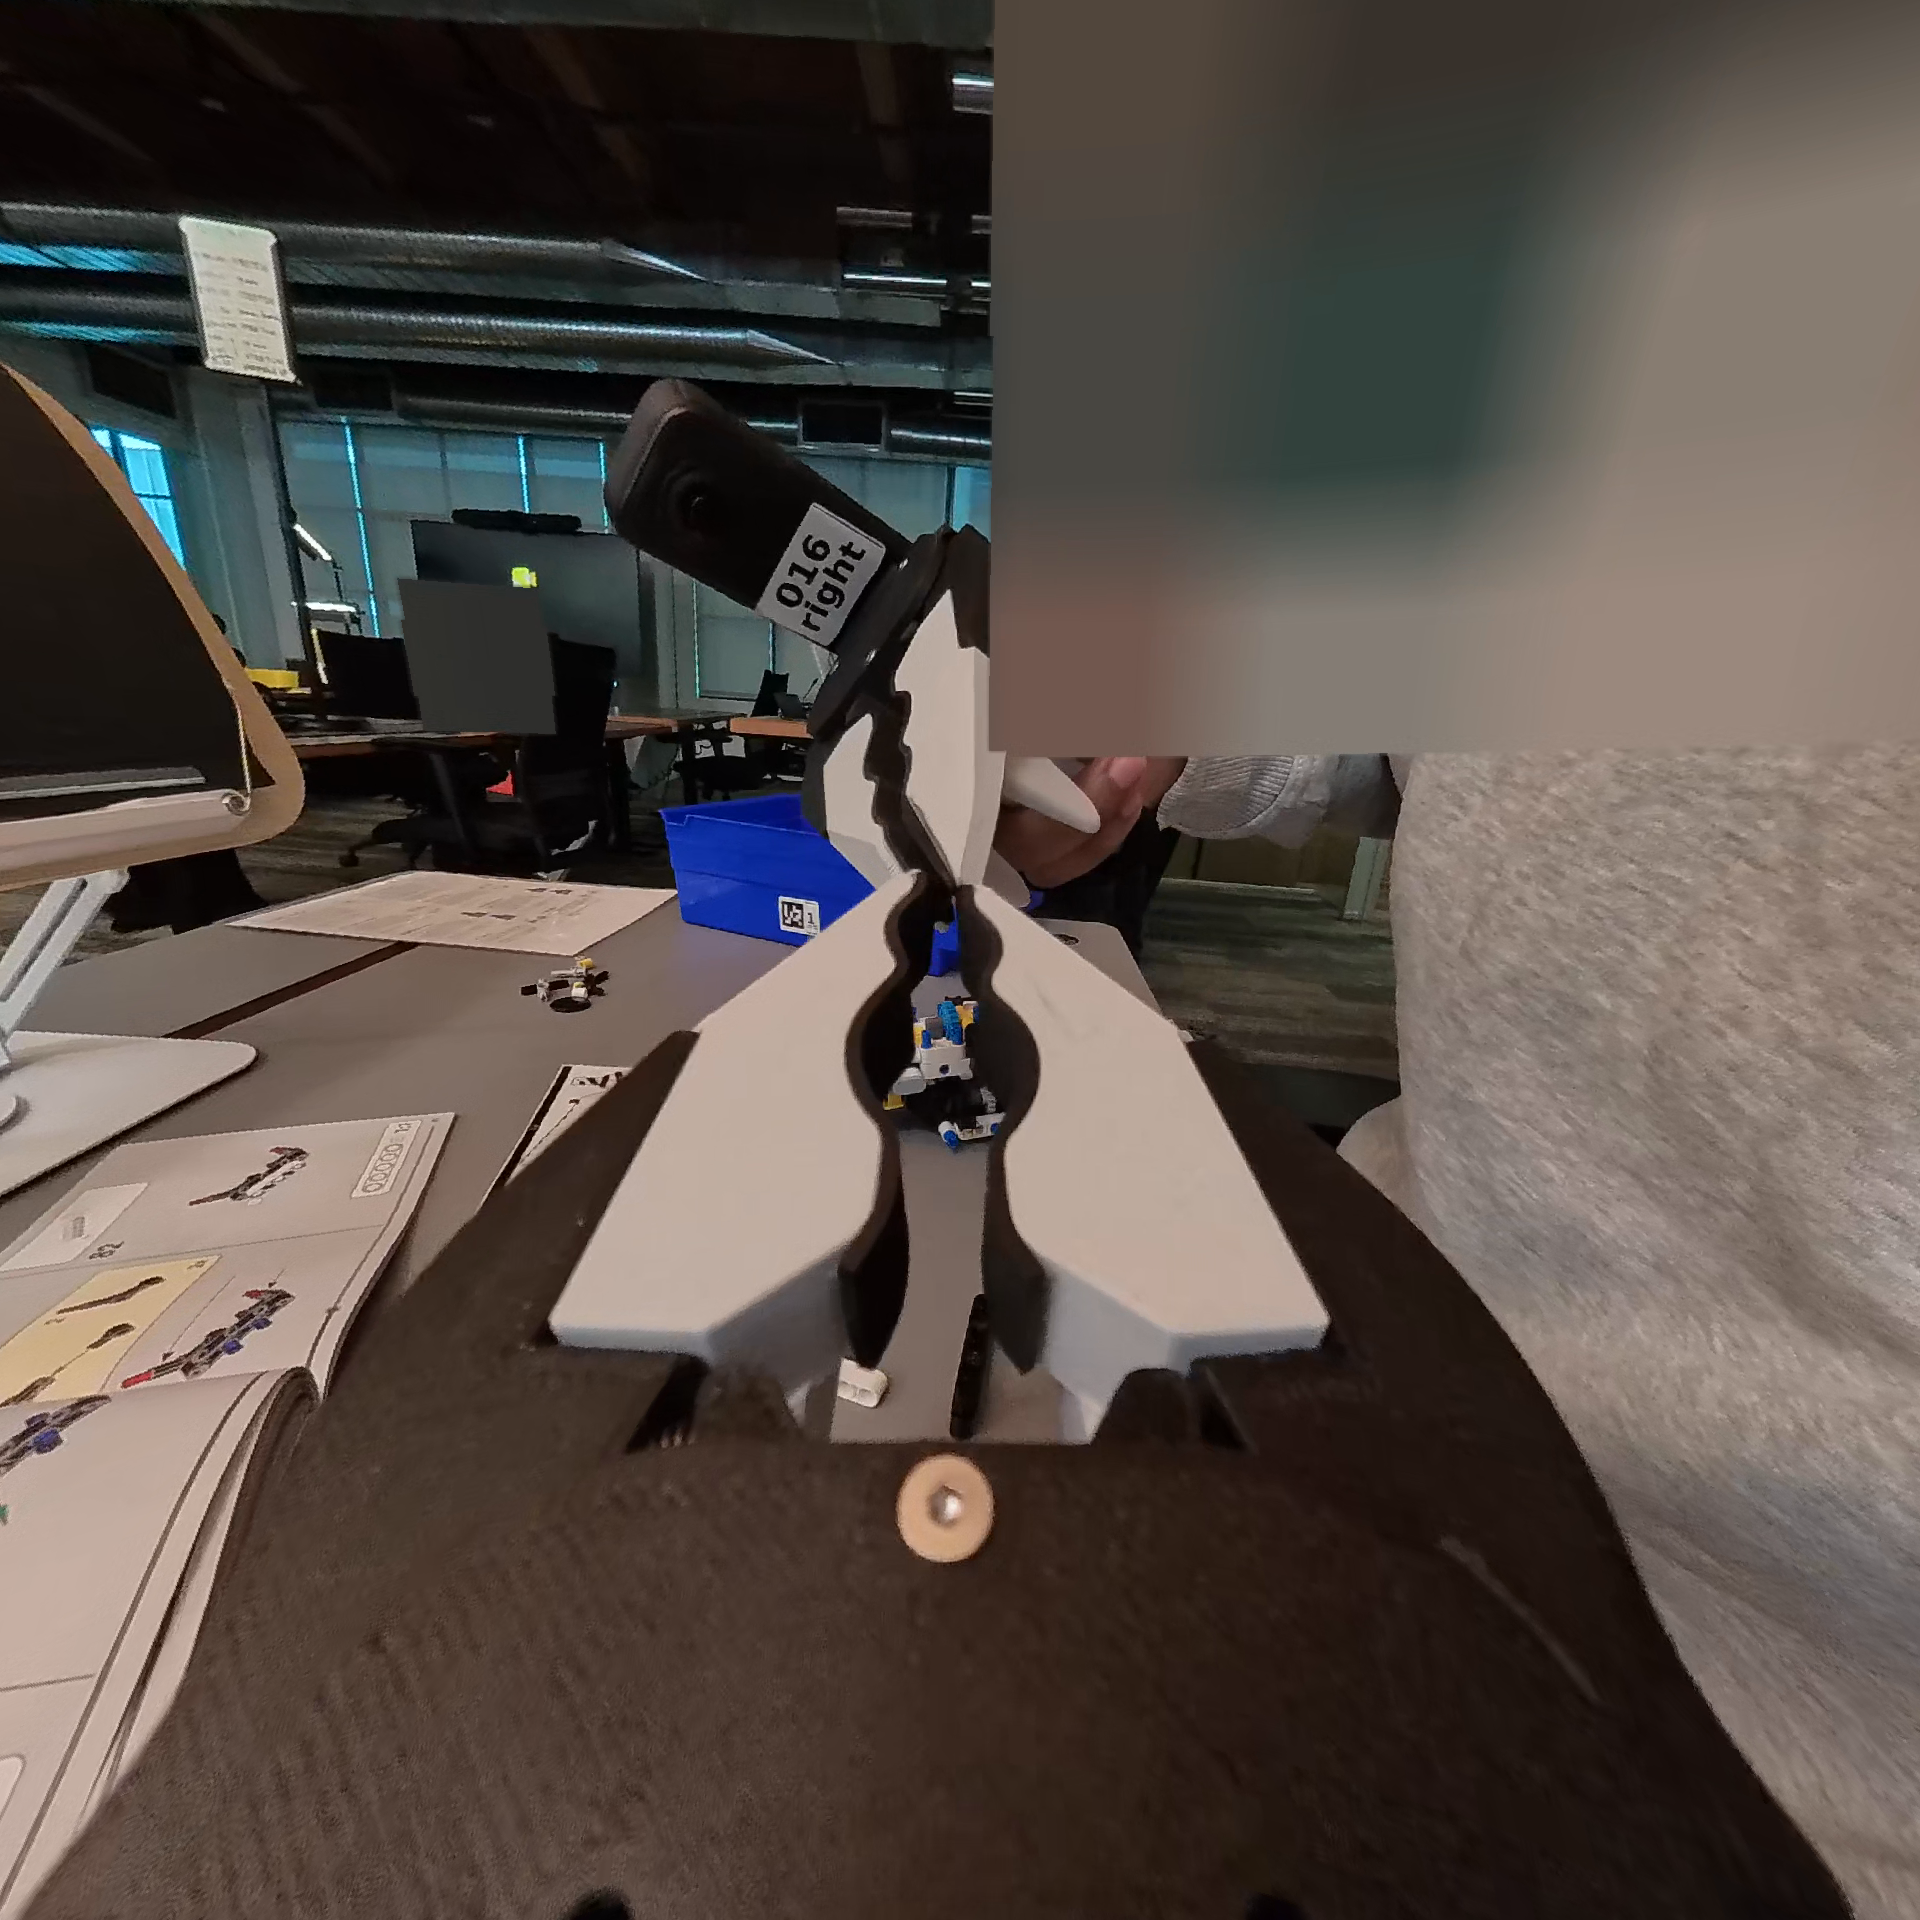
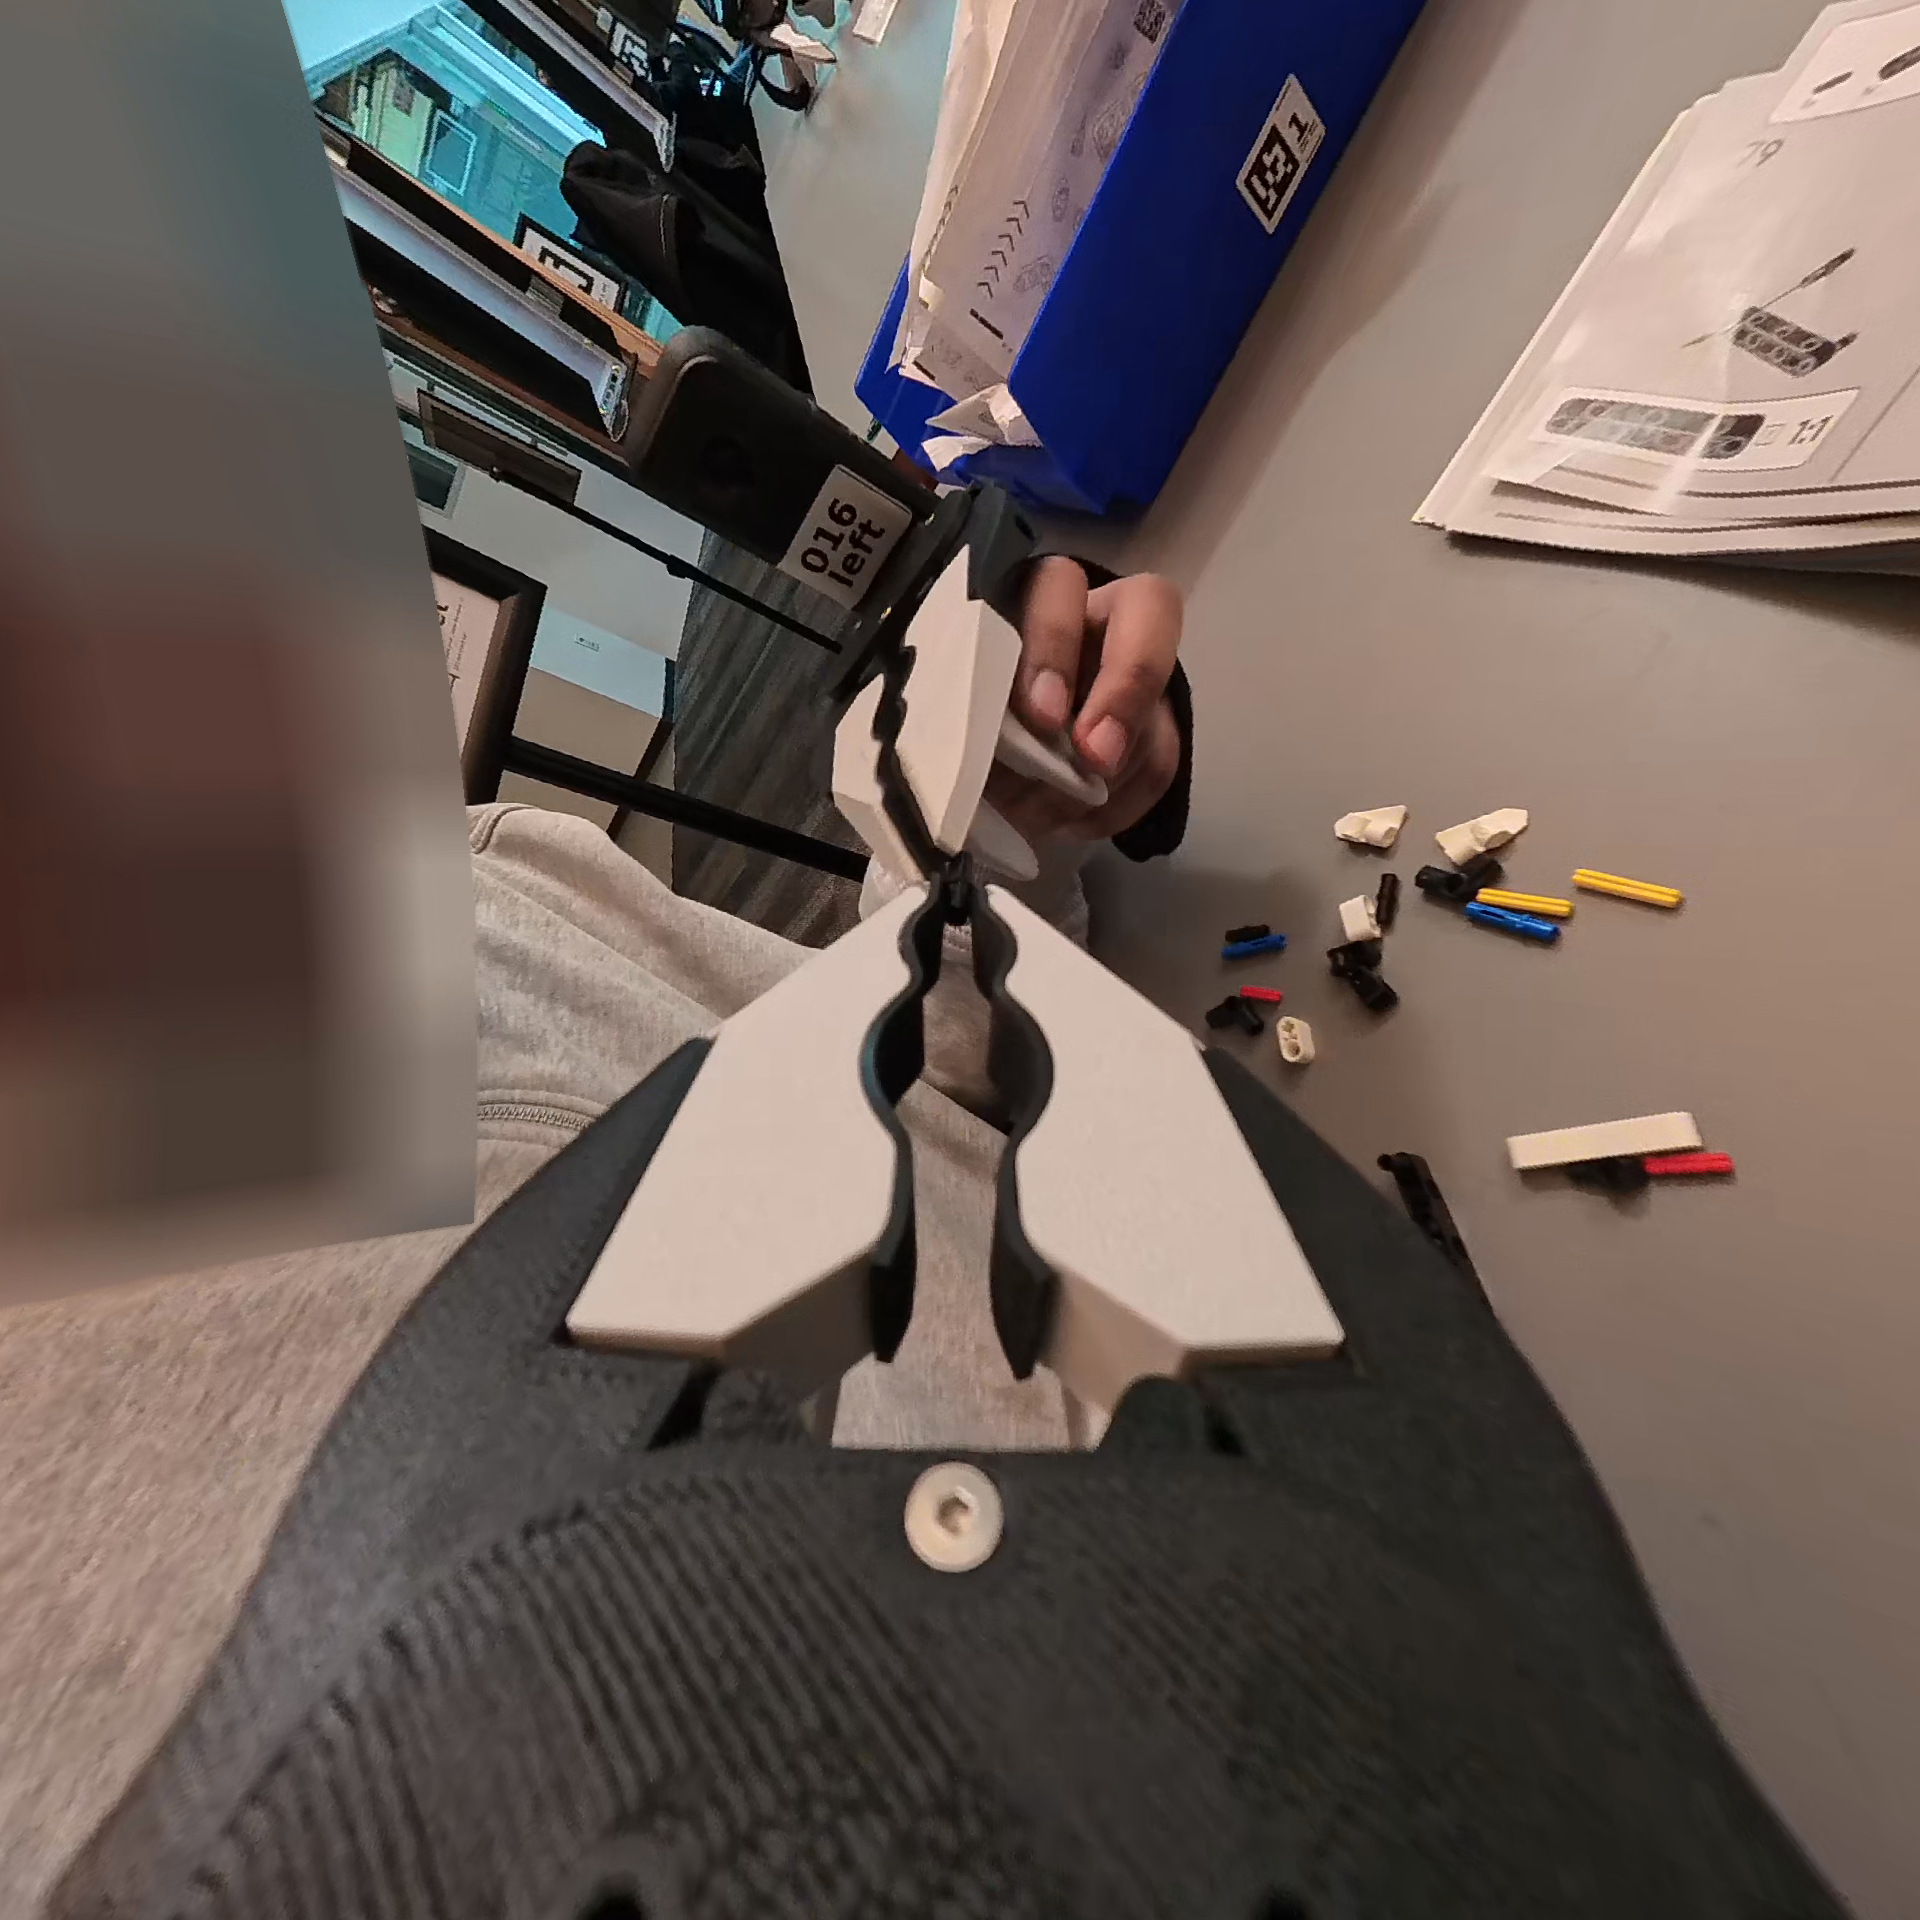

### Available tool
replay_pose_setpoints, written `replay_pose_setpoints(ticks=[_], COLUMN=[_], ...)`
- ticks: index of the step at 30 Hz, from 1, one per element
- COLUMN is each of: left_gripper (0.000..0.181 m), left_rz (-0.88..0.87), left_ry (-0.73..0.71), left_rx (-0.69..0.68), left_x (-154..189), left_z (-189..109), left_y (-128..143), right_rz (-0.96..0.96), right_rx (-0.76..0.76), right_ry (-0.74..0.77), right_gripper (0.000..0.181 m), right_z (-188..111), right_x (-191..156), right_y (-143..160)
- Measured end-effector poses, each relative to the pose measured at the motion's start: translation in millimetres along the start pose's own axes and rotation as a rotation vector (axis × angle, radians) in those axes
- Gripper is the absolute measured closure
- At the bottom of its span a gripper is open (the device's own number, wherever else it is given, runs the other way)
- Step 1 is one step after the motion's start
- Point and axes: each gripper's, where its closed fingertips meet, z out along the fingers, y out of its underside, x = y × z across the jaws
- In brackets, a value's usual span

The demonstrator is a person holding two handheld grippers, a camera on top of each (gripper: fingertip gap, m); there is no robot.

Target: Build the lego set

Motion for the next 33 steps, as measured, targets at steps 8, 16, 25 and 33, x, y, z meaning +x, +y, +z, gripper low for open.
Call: replay_pose_setpoints(ticks=[8,16,25,33], left_gripper=[0.17,0.181,0.181,0.18], left_rz=[-0.018,-0.008,-0.012,-0.017], left_ry=[-0.017,0.009,0.035,0.035], left_rx=[0.002,-0.003,0.088,0.147], left_x=[-3,2,5,4], left_z=[0,0,-7,-13], left_y=[0,1,-16,-27], right_rz=[-0.002,0.009,-0.271,-0.915], right_rx=[-0.006,0.002,0.078,0.11], right_ry=[-0.005,-0.023,0.038,0.319], right_gripper=[0.179,0.178,0.164,0.159], right_z=[0,0,-4,-5], right_x=[-2,-5,-13,-31], right_y=[2,0,-12,-23])
